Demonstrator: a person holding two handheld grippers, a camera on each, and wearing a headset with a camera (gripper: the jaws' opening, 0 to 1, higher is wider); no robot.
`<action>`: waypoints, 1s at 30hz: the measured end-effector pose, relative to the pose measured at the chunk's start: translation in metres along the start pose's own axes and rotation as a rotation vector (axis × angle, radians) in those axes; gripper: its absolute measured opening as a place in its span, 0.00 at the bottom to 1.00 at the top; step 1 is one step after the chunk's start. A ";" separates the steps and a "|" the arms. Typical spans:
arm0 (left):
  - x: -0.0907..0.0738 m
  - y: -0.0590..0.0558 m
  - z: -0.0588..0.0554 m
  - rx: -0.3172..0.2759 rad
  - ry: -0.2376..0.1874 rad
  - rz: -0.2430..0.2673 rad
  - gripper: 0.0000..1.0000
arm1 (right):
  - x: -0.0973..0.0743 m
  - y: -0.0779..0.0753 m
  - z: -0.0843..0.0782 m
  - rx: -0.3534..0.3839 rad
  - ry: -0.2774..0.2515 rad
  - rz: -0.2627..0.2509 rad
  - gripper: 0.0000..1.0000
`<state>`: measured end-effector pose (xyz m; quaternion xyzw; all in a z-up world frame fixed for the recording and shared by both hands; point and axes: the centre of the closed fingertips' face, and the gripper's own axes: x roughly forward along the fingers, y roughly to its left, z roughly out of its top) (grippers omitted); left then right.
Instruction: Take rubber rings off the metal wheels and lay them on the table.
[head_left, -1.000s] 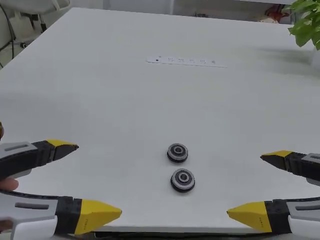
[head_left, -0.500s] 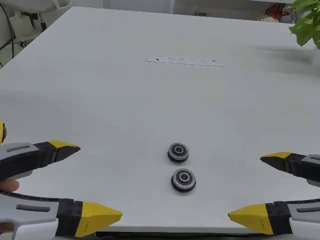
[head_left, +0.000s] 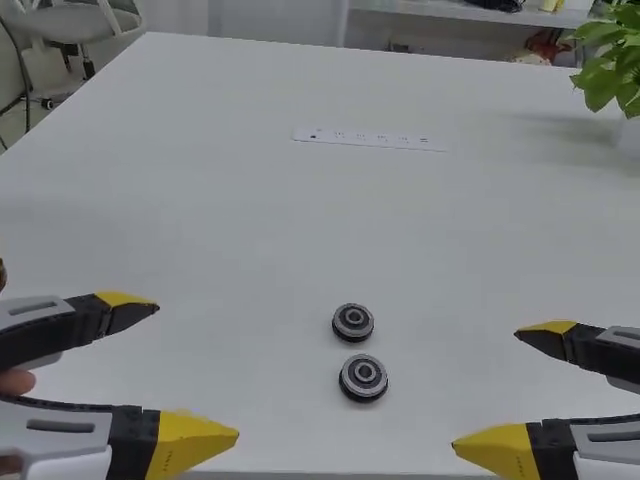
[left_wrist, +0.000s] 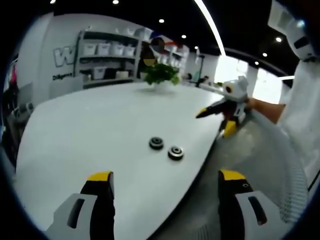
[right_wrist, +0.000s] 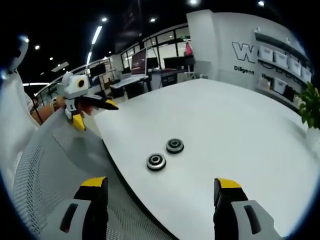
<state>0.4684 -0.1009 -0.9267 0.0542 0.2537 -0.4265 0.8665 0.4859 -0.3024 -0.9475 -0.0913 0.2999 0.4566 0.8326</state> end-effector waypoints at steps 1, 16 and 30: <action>0.000 -0.001 0.001 0.030 0.003 0.002 0.87 | -0.001 -0.001 -0.001 -0.012 0.008 -0.007 0.87; -0.019 -0.011 0.062 0.100 -0.135 -0.036 0.87 | -0.024 0.000 0.039 -0.051 -0.089 0.025 0.82; -0.013 -0.001 0.118 0.242 -0.190 -0.048 0.86 | -0.019 -0.010 0.090 -0.164 -0.164 0.040 0.72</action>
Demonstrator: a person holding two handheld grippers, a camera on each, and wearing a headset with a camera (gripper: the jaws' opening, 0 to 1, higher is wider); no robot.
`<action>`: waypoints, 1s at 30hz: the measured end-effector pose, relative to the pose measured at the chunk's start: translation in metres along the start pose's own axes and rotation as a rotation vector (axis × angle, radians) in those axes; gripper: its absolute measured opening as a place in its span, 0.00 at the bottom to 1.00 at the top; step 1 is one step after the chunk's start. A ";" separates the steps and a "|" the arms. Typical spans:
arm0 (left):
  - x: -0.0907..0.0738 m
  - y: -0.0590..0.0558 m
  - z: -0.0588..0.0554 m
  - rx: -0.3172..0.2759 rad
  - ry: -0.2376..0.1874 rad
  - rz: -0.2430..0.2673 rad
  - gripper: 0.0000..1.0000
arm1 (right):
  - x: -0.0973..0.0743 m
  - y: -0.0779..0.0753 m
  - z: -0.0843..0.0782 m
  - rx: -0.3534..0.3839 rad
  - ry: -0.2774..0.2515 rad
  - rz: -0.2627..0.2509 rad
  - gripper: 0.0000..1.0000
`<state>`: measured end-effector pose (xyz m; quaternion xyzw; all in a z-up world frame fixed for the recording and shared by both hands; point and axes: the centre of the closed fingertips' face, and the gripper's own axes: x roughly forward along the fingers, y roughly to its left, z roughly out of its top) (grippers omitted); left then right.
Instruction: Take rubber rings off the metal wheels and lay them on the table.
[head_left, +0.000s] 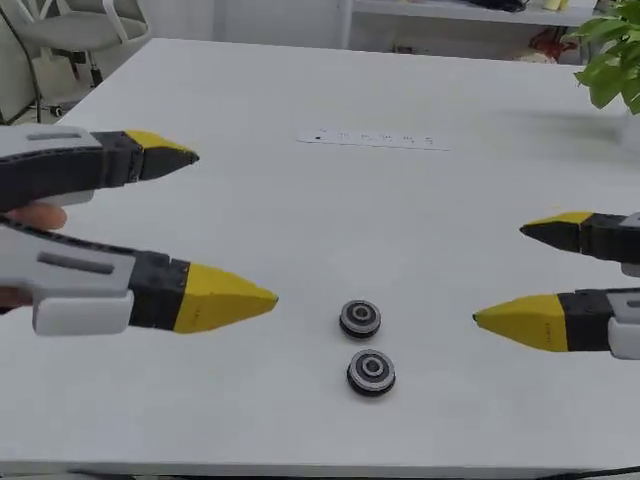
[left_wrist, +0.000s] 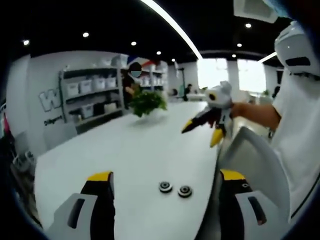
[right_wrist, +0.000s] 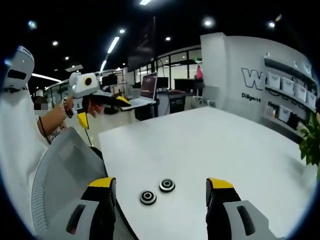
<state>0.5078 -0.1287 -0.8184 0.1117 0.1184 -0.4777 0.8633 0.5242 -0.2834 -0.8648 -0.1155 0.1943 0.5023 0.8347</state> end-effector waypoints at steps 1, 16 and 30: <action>0.004 0.001 0.001 0.024 0.015 -0.004 0.85 | 0.002 -0.001 0.002 -0.016 0.004 0.003 0.70; 0.083 0.016 0.019 0.133 -0.025 -0.081 0.68 | 0.048 -0.001 0.021 -0.043 -0.083 0.089 0.50; 0.126 -0.011 -0.045 0.051 -0.017 -0.171 0.50 | 0.075 0.011 -0.051 0.033 0.054 0.184 0.39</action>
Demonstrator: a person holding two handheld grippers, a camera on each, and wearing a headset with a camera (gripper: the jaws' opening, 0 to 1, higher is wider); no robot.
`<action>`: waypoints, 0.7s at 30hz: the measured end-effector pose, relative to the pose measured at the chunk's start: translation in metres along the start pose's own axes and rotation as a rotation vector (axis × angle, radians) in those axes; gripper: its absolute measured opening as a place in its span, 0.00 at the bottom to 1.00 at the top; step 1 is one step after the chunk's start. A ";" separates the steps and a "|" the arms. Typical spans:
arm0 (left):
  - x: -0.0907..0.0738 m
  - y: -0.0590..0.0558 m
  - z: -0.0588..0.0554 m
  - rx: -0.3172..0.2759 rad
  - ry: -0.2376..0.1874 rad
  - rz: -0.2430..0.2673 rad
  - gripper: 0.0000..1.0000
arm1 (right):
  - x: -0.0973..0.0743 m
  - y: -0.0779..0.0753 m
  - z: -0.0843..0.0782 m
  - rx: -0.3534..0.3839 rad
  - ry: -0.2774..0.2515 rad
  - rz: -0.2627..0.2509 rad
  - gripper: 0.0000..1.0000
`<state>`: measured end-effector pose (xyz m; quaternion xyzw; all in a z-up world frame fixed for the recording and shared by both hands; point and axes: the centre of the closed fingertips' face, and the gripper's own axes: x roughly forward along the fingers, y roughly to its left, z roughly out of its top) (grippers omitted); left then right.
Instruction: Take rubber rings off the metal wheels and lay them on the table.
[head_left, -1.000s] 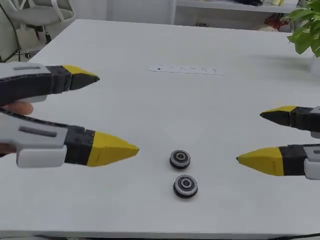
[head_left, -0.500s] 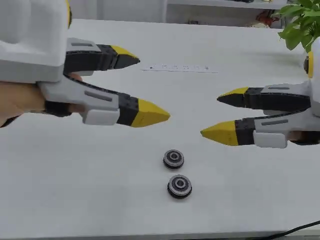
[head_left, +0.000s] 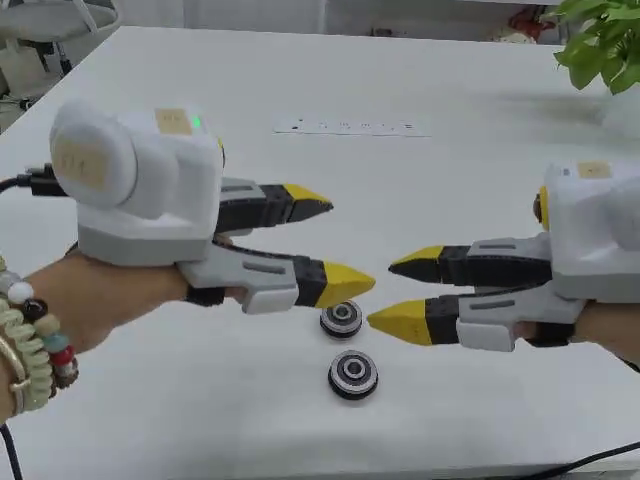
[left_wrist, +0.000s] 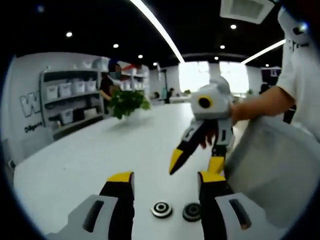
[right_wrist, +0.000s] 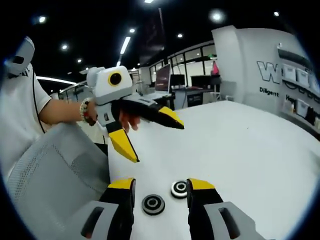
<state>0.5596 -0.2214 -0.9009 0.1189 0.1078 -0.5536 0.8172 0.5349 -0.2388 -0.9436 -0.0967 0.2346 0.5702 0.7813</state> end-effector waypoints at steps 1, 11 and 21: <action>0.001 -0.005 -0.004 0.020 0.025 -0.022 0.49 | 0.002 0.000 -0.004 0.001 0.011 0.001 0.39; 0.015 -0.025 -0.037 -0.003 0.103 -0.079 0.41 | 0.016 0.007 -0.041 0.057 0.119 0.035 0.36; 0.027 -0.040 -0.068 -0.058 0.167 -0.120 0.32 | 0.022 0.005 -0.059 0.082 0.169 0.030 0.31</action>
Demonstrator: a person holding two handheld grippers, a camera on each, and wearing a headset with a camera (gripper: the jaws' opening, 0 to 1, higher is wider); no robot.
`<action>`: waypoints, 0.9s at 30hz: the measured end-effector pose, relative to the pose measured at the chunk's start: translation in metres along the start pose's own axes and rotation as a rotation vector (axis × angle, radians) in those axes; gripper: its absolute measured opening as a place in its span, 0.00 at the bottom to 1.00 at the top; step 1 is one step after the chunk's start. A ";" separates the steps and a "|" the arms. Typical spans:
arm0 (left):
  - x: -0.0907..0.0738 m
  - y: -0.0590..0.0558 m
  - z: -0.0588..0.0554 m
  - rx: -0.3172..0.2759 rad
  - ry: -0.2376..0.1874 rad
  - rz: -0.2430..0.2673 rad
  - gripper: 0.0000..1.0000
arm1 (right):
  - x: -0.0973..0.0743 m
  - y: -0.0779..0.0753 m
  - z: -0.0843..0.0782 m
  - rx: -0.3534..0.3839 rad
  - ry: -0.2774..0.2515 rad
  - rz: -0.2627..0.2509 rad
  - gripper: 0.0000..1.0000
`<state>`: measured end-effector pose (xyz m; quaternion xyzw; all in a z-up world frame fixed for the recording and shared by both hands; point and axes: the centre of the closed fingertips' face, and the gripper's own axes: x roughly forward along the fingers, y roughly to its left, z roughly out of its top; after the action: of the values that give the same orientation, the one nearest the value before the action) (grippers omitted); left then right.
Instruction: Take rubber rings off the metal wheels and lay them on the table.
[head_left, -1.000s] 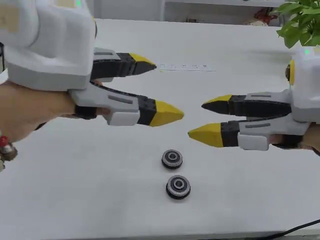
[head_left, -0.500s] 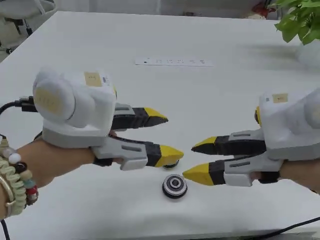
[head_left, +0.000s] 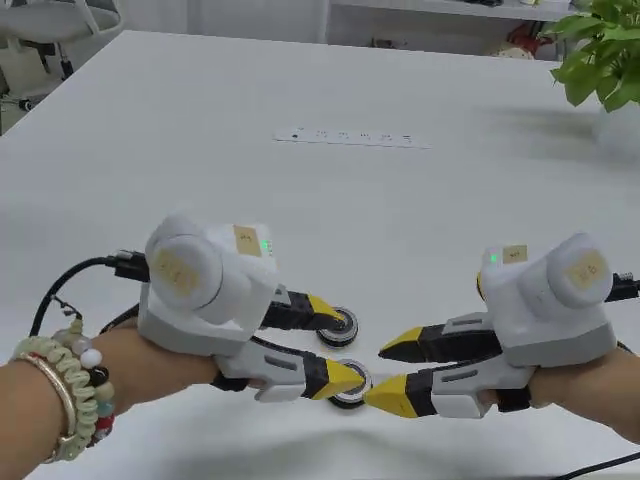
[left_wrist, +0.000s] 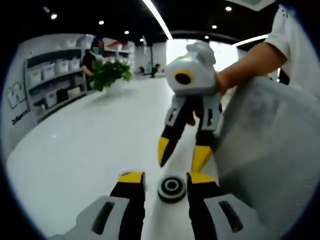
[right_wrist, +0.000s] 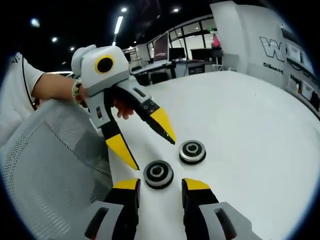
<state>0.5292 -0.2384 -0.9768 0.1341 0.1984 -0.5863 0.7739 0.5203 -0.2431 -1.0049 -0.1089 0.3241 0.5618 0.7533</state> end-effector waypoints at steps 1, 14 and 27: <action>0.002 0.000 -0.002 -0.017 0.001 0.000 0.30 | 0.001 0.001 -0.002 -0.001 0.006 0.003 0.30; 0.010 0.000 -0.022 -0.023 0.060 0.005 0.24 | 0.011 0.004 -0.011 -0.031 0.054 0.007 0.24; 0.009 -0.001 -0.022 0.023 0.047 -0.007 0.20 | 0.013 0.001 -0.011 -0.037 0.059 -0.008 0.22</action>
<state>0.5274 -0.2362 -1.0009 0.1559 0.2102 -0.5878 0.7655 0.5177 -0.2387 -1.0209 -0.1408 0.3351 0.5612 0.7436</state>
